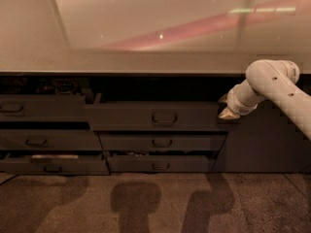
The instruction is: Open top drawer
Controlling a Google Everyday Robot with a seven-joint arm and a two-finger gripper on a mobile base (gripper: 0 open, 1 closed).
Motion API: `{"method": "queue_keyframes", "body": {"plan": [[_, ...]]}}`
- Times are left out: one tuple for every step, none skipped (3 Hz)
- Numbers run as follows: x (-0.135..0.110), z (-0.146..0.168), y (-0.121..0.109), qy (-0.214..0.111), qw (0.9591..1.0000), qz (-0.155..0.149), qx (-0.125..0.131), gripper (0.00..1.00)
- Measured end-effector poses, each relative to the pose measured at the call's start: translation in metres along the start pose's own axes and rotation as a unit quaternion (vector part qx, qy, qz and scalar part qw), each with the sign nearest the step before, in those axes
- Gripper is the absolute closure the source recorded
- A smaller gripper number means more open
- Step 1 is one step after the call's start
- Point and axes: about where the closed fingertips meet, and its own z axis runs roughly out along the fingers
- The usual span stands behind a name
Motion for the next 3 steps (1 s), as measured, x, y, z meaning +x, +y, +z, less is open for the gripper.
{"method": "queue_keyframes", "body": {"plan": [[-0.001,0.003,0.013,0.001,1.0000,-0.009,-0.003,1.00],[-0.001,0.001,0.014,0.000,0.9999,-0.010,-0.003,1.00],[0.001,0.003,0.027,0.000,0.9999,-0.014,-0.004,1.00]]}}
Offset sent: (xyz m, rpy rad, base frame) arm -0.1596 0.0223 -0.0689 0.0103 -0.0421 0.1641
